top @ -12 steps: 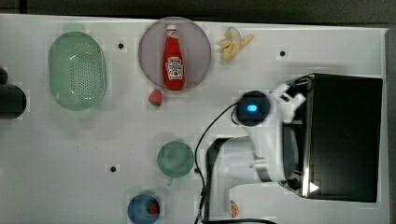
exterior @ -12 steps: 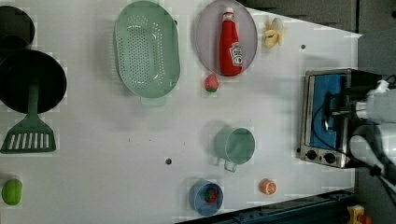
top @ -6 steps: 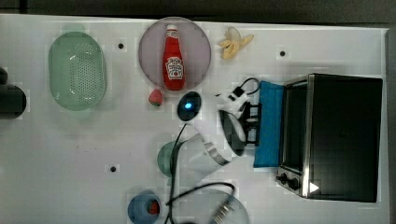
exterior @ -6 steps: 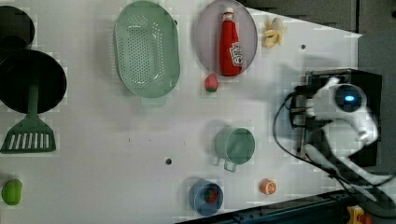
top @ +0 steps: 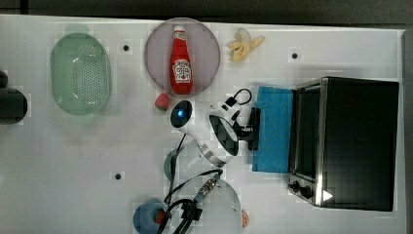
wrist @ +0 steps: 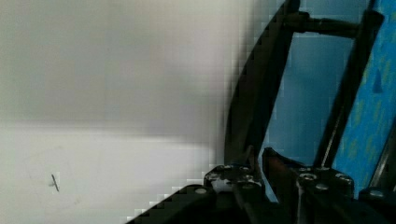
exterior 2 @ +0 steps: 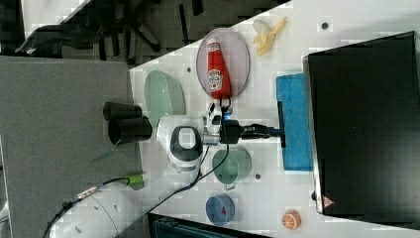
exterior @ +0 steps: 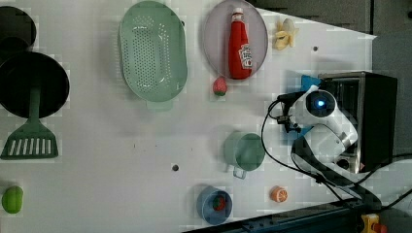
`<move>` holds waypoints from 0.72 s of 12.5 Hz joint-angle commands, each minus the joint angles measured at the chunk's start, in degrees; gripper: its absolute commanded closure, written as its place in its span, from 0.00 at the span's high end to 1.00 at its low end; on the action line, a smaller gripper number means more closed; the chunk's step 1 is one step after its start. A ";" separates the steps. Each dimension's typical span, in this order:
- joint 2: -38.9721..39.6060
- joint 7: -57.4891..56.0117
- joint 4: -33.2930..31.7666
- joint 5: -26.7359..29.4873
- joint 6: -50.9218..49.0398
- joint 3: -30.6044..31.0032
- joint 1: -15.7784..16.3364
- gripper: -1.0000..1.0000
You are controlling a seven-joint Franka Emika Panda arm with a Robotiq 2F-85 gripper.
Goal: Flap open oven.
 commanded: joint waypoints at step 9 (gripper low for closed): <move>-18.66 5.74 7.30 26.77 -5.86 0.78 0.06 0.17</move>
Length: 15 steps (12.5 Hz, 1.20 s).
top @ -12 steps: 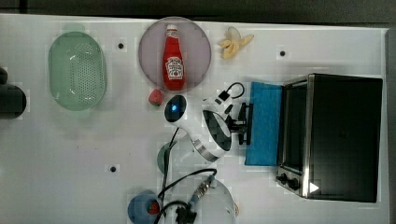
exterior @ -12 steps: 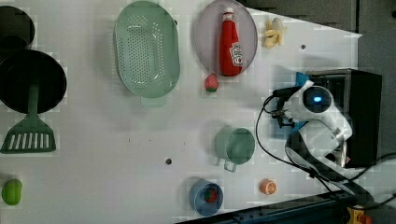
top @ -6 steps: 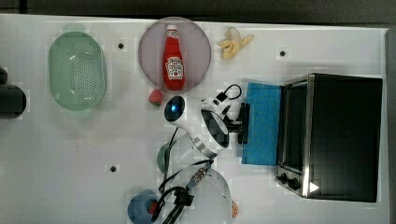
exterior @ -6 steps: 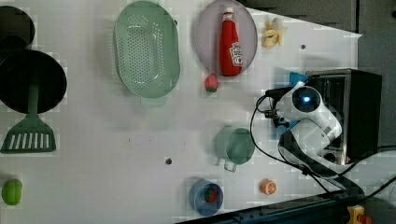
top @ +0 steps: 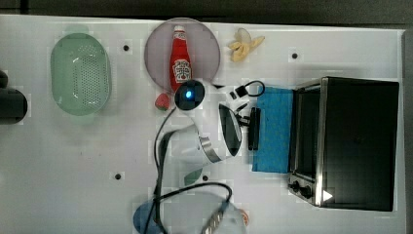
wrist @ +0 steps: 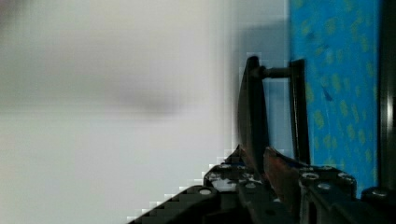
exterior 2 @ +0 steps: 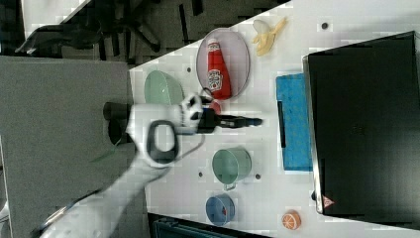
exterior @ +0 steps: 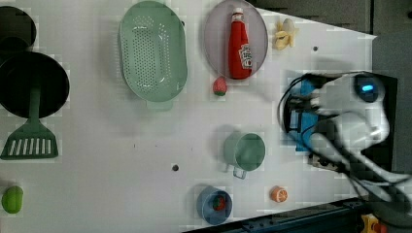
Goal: Flap open oven.
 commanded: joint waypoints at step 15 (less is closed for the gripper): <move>-24.58 21.29 27.04 21.80 -43.57 -0.53 -0.48 0.17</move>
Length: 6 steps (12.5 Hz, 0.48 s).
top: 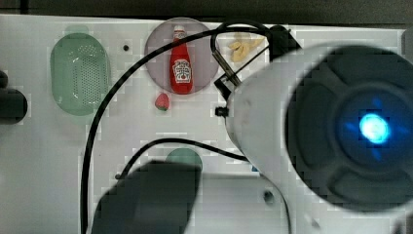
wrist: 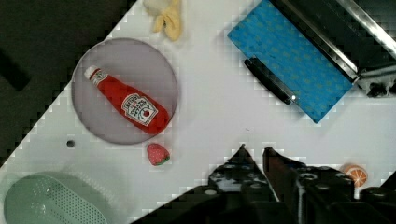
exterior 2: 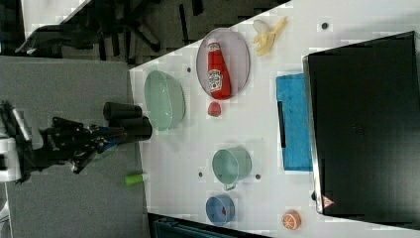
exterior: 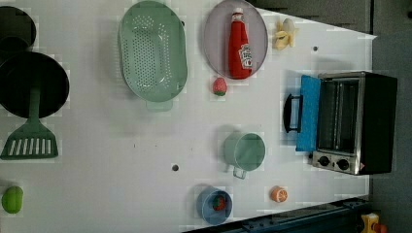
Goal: Flap open oven.
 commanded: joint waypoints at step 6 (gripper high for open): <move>3.59 6.84 -2.13 -0.11 0.25 1.56 0.14 0.17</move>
